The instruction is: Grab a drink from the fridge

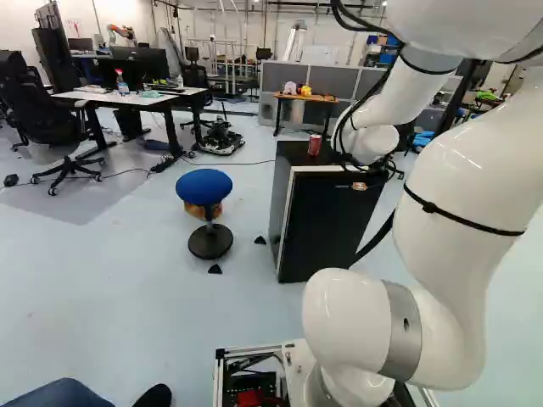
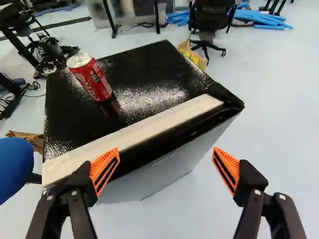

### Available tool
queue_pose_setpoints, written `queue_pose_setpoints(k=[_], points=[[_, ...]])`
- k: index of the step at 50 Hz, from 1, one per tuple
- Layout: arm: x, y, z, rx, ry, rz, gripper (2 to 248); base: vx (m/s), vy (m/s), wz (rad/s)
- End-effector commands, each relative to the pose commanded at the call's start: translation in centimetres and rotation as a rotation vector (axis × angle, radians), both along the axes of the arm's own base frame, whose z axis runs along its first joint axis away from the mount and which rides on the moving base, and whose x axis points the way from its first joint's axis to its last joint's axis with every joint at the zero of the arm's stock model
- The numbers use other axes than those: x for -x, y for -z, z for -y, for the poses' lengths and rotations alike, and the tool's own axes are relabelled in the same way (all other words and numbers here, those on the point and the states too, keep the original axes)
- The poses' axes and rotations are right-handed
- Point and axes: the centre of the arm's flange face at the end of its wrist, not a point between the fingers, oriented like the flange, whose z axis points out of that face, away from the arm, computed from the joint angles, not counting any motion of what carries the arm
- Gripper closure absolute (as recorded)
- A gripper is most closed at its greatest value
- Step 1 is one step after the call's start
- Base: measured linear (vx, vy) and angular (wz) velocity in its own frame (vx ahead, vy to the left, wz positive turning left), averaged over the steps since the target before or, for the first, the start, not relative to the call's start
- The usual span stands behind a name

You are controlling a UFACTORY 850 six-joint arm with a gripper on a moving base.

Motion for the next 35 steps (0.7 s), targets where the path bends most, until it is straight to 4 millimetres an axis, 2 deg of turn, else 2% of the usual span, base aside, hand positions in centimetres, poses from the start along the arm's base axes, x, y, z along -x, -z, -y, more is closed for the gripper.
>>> queue_pose_setpoints(k=[24,35], points=[[-1.0,-1.6,-0.3,0.152,-0.125,0.151,3,0.000,0.000,0.000],[-1.7,-1.3,-0.7,0.199,-0.194,0.187,3,0.000,0.000,0.000]])
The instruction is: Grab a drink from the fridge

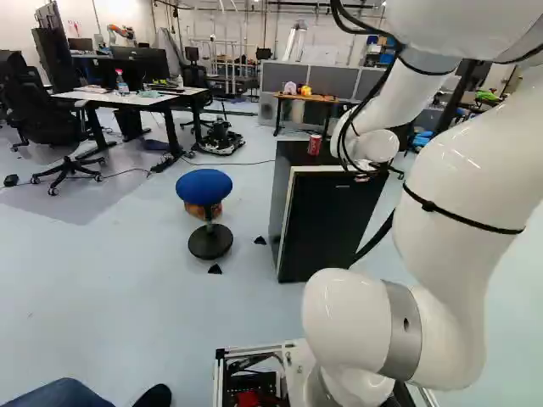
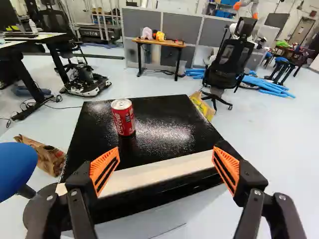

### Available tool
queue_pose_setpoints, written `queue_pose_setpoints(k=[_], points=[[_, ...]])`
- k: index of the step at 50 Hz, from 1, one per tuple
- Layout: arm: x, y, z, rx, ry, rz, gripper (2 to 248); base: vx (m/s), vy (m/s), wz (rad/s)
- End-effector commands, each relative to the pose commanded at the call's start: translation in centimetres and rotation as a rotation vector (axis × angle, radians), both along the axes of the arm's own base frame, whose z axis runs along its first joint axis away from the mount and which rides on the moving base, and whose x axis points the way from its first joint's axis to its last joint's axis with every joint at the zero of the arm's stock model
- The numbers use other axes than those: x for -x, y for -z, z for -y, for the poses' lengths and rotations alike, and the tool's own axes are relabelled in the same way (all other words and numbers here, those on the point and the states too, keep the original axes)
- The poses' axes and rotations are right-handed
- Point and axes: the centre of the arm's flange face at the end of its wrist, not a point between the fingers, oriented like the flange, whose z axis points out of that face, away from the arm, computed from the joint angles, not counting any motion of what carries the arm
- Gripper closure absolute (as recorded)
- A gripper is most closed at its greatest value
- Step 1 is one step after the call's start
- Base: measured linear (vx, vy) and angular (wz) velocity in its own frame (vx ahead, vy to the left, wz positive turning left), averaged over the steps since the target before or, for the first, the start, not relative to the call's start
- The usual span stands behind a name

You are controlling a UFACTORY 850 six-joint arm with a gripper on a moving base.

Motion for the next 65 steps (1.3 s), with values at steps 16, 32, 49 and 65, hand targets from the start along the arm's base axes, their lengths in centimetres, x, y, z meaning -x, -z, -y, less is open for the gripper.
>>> queue_pose_setpoints(k=[16,32,49,65], points=[[-1.9,1.3,-0.7,0.022,-0.062,0.015,3,0.000,0.000,0.000],[-3.8,3.2,-1.1,0.010,-0.084,-0.013,3,0.000,0.000,0.000],[-6.5,5.3,-1.5,-0.006,-0.098,-0.034,3,0.000,0.000,0.000],[-9.0,6.4,-1.8,-0.024,-0.091,-0.033,3,0.000,0.000,0.000]])
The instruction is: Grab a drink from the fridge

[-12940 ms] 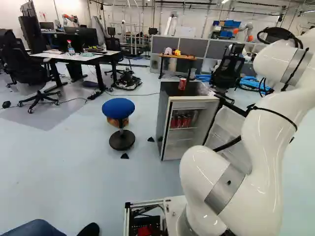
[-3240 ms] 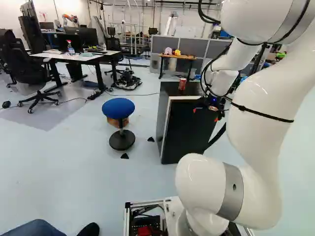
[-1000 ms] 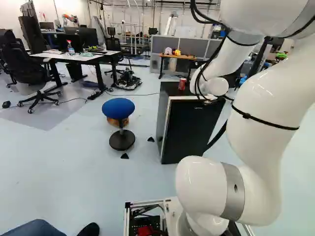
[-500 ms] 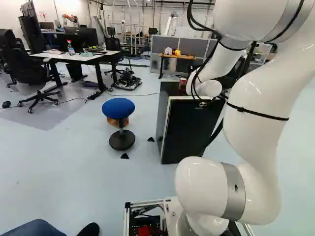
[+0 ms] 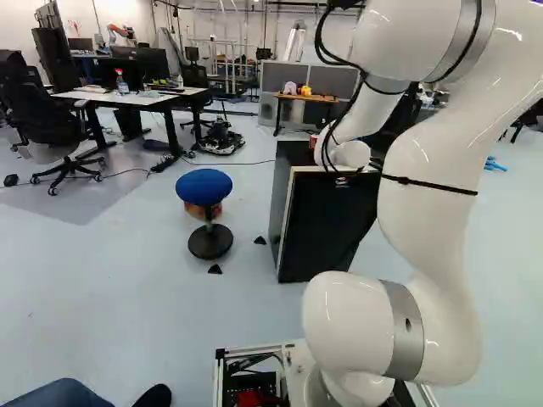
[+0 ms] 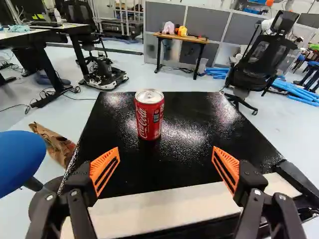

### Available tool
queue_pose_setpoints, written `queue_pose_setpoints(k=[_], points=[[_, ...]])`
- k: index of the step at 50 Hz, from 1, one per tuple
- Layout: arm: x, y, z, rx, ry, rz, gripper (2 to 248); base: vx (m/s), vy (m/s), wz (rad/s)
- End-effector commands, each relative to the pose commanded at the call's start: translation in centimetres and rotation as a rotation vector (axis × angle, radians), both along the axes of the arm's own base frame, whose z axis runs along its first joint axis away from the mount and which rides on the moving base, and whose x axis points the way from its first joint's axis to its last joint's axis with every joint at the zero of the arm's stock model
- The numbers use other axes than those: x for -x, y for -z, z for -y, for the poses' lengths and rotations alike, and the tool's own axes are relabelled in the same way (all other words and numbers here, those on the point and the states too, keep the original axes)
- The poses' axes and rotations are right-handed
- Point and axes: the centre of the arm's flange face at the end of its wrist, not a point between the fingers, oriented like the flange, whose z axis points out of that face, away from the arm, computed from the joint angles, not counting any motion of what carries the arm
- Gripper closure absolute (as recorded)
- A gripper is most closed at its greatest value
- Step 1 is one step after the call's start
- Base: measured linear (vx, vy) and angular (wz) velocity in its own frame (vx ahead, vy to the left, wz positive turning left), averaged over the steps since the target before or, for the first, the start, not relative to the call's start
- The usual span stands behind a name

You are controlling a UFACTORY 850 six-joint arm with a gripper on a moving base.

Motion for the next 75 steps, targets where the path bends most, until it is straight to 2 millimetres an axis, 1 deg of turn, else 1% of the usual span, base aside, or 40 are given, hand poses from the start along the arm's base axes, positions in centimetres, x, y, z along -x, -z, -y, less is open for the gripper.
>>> queue_pose_setpoints(k=[47,75], points=[[-6.9,0.8,-1.1,-0.044,0.036,0.054,3,0.000,0.000,0.000],[-9.2,1.1,-0.8,-0.073,0.081,0.080,3,0.000,0.000,0.000]])
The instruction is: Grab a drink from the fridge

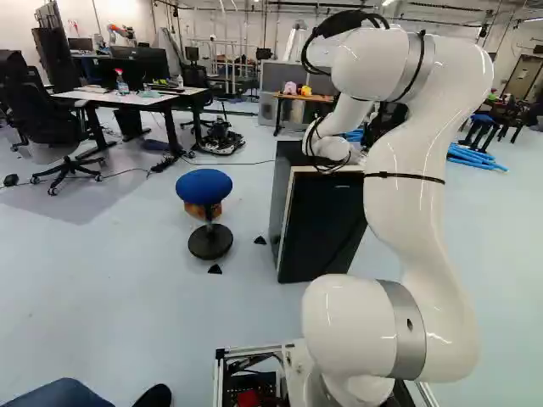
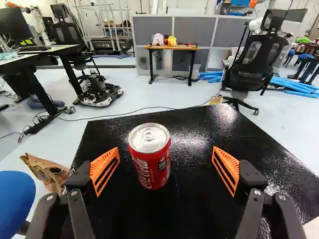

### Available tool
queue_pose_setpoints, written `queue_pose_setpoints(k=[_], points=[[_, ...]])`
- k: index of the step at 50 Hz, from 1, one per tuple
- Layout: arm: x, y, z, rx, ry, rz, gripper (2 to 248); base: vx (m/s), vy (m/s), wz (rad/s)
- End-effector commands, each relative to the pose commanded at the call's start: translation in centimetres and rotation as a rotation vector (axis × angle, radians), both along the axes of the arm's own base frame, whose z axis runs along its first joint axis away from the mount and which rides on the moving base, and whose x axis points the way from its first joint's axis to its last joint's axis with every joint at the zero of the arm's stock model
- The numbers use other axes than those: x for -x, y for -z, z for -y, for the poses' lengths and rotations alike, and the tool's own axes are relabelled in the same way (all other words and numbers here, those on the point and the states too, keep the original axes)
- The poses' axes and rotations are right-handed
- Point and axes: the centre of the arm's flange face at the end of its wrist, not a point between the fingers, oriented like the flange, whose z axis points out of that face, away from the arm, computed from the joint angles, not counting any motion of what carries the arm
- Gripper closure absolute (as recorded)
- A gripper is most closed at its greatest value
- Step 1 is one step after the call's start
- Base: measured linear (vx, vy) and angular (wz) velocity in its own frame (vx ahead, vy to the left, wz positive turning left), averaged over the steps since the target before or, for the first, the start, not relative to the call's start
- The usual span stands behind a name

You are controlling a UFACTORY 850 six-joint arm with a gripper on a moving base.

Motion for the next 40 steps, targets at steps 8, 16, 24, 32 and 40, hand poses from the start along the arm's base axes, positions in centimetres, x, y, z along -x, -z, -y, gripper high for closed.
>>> queue_pose_setpoints(k=[8,16,24,32,40], points=[[-0.6,0.1,-0.2,-0.007,0.007,0.006,3,0.000,0.000,0.000],[-1.1,0.2,-0.4,-0.009,0.005,0.010,3,0.000,0.000,0.000],[-1.3,0.2,-0.5,-0.009,0.004,0.012,3,0.000,0.000,0.000],[-1.3,0.3,-0.5,-0.009,0.004,0.010,3,0.000,0.000,0.000],[-1.4,1.1,-0.5,-0.012,0.004,-0.001,3,0.000,0.000,0.000]])
